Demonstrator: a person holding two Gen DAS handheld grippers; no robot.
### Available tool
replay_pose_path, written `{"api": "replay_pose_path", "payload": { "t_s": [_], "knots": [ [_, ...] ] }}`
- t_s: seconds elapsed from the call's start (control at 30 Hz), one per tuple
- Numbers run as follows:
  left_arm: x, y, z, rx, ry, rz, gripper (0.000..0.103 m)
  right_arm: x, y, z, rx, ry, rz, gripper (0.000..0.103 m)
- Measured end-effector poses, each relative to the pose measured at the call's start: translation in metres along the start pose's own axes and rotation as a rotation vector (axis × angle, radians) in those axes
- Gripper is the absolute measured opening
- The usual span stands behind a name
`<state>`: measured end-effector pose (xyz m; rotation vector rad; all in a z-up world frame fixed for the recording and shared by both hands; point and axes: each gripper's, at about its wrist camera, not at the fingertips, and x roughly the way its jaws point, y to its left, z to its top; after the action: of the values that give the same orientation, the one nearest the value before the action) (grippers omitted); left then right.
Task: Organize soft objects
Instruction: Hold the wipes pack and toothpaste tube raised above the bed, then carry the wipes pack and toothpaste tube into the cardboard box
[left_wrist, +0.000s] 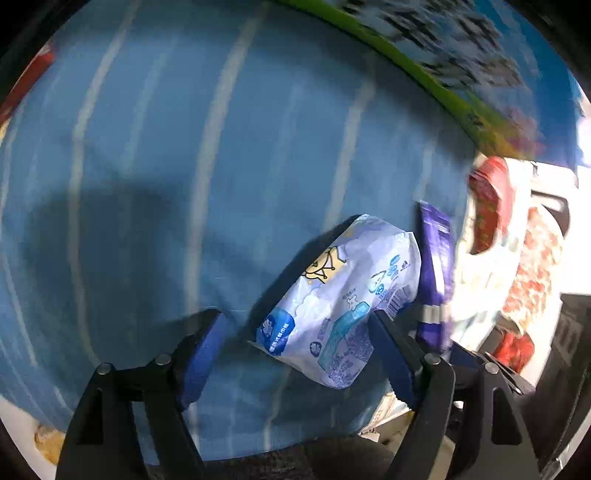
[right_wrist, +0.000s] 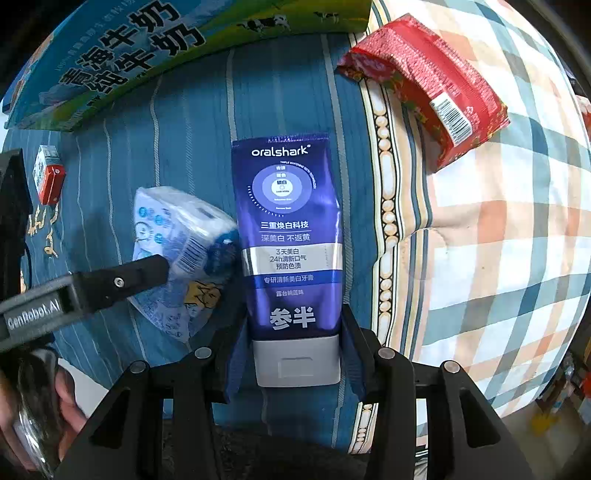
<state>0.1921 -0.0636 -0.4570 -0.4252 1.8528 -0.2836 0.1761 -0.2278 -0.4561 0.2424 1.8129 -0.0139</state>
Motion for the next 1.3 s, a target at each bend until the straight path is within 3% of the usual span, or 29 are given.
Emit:
{"api": "replay_pose_path", "payload": {
  "t_s": [0.2,0.27,0.37,0.47,0.57,0.83,1.17,1.3],
  "knots": [
    [0.012,-0.025,-0.006,0.069,0.023,-0.039,0.073,0.013,-0.004,0.005,0.03,0.021,0.042,0.048],
    [0.016,-0.03,-0.008,0.086,0.014,-0.03,0.056,0.017,-0.007,0.006,0.046,0.029,0.07,0.048],
    [0.018,-0.038,-0.011,0.108,-0.006,-0.022,0.042,0.02,-0.009,0.007,0.043,0.029,0.062,0.048],
    [0.013,-0.038,-0.014,0.112,-0.036,0.007,0.035,0.021,-0.008,0.007,0.043,0.029,0.059,0.048],
    [0.005,-0.039,-0.019,0.128,-0.072,0.043,0.033,0.018,-0.008,0.007,0.047,0.025,0.064,0.048],
    [-0.061,-0.061,-0.038,0.196,-0.209,0.029,0.032,-0.015,-0.005,-0.006,0.012,-0.049,0.046,0.047],
    [-0.188,-0.087,-0.032,0.189,-0.435,-0.064,0.032,-0.112,0.011,-0.023,-0.039,-0.189,0.178,0.047],
    [-0.216,-0.1,-0.02,0.2,-0.477,-0.078,0.032,-0.164,0.017,-0.021,-0.048,-0.263,0.252,0.047]
  ]
}}
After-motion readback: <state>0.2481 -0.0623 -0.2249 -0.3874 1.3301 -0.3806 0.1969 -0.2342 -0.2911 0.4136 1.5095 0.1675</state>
